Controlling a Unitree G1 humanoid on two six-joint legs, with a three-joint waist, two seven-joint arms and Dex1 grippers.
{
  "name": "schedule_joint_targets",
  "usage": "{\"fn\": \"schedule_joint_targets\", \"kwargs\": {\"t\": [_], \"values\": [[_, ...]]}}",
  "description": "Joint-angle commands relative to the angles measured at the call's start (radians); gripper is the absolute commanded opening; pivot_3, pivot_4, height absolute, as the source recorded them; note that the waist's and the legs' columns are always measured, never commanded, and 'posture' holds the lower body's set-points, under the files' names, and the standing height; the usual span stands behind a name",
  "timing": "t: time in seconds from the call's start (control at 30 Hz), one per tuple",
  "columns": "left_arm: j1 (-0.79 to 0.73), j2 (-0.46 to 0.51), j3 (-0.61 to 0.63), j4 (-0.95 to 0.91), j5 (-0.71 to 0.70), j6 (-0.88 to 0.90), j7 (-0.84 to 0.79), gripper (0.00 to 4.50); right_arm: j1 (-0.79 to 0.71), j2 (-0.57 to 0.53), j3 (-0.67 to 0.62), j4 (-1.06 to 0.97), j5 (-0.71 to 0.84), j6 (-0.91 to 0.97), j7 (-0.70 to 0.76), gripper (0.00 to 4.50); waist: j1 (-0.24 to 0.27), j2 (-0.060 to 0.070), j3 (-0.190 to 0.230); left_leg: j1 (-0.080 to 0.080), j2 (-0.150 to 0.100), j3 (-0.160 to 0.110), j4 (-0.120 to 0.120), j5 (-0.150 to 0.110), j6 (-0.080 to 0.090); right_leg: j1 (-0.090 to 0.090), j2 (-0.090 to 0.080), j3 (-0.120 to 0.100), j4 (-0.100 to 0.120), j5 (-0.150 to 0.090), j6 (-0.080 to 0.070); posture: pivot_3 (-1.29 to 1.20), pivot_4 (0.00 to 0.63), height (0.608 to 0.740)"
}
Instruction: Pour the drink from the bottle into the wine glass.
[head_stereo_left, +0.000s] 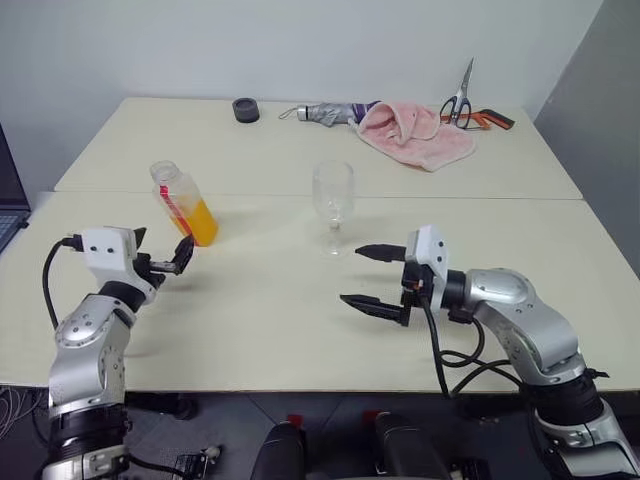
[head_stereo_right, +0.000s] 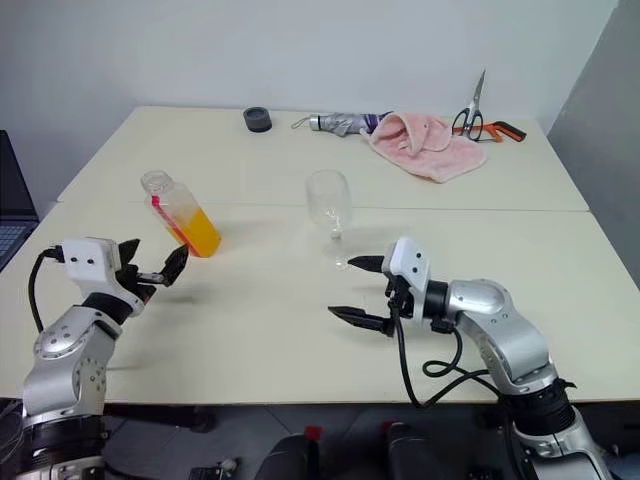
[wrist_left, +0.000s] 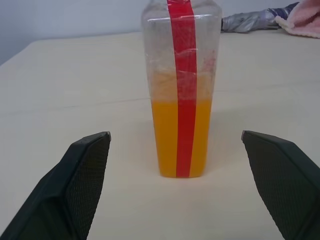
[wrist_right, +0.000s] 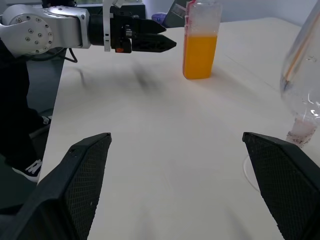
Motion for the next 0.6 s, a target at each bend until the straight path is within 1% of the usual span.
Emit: {"fn": "schedule_joint_targets", "kwargs": {"t": [0.03, 0.23, 0.6], "values": [[-0.058, 0.033, 0.009, 0.036, -0.002, -0.014, -0.02, 4.5, -0.023, 0.004, 0.0, -0.05, 0.019, 0.002, -0.01, 4.48, 0.0, 0.0, 0.0, 0.0, 0.0, 0.0, 0.0, 0.0, 0.0, 0.0, 0.0, 0.0, 0.0, 0.0, 0.0, 0.0, 0.15, 0.74], [-0.162, 0.049, -0.014, 0.158, 0.006, -0.032, -0.068, 4.5, -0.036, 0.01, 0.004, -0.057, 0.021, 0.005, -0.027, 4.48, 0.001, 0.0, 0.0, 0.0, 0.0, 0.0, 0.0, 0.0, 0.0, 0.0, 0.0, 0.0, 0.0, 0.0, 0.0, 0.0, 0.15, 0.74], [-0.308, 0.052, -0.072, 0.372, 0.053, -0.11, -0.139, 4.5, -0.043, 0.017, 0.006, -0.059, 0.019, -0.004, -0.035, 4.48, 0.001, 0.0, 0.0, -0.001, -0.001, -0.001, 0.0, 0.0, 0.0, 0.0, 0.001, -0.001, 0.0, 0.0, 0.0, 0.0, 0.15, 0.74]]}}
